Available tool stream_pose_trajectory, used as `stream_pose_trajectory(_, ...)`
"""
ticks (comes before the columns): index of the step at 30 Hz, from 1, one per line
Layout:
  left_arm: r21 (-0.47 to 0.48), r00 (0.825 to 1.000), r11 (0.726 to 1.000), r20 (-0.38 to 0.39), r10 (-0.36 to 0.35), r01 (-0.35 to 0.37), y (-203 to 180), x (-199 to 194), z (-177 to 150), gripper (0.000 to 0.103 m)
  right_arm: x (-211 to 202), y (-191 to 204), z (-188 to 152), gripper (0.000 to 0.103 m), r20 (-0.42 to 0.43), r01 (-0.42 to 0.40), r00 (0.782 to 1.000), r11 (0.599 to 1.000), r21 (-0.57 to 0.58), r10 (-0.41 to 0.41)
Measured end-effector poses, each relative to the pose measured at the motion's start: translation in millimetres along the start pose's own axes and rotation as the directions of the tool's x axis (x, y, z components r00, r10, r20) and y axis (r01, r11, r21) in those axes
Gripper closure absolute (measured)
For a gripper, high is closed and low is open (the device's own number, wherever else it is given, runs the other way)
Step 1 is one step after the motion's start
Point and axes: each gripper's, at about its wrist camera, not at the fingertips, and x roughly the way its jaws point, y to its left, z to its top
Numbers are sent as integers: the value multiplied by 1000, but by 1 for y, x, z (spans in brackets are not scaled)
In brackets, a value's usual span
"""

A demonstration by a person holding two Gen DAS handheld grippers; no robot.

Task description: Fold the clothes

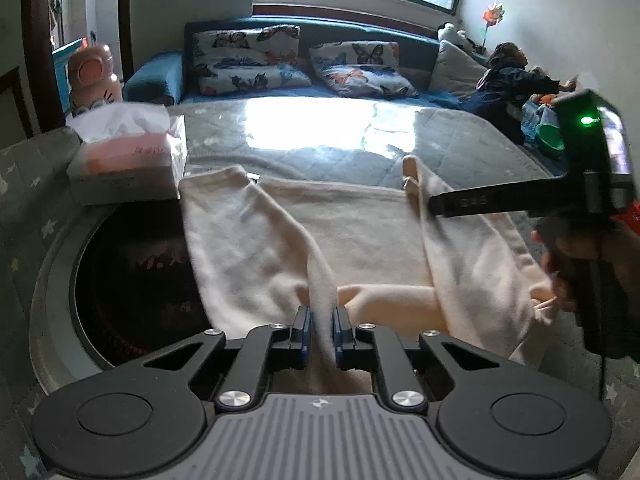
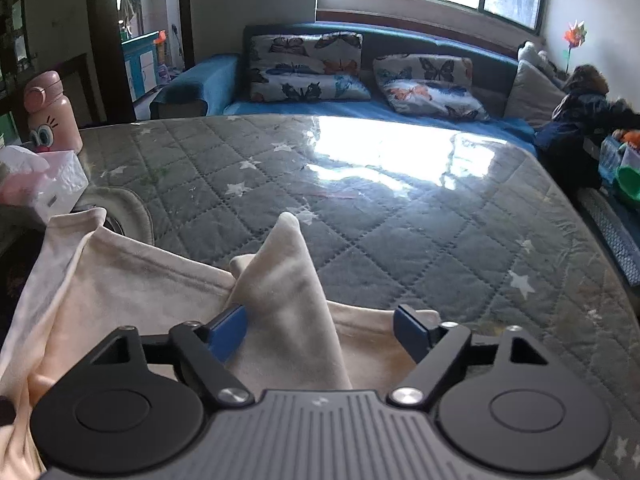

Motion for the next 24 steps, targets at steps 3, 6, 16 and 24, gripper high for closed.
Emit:
stream_pose_trajectory(3, -5, 1000, 1000, 4, -12, 12, 0, -3, 2, 71, 7, 1, 4, 31, -1, -13, 1000, 1000, 3, 13)
stream_pose_trajectory(6, -5, 1000, 1000, -4, -7, 7, -3, 0, 5, 59, 12, 4, 7, 37, -8, -21, 1000, 1000, -1, 21)
stream_pose_trajectory(16, -10, 999, 999, -28, -31, 31, -1, 8, 3, 80, 5, 12, 16, 91, 5, -49, 999, 999, -19, 49)
stream_pose_trajectory(24, 3, 1000, 1000, -24, -20, 20, -3, 8, 1, 86, -34, -10, 11, 92, 48, 17, 999, 1000, -23, -16)
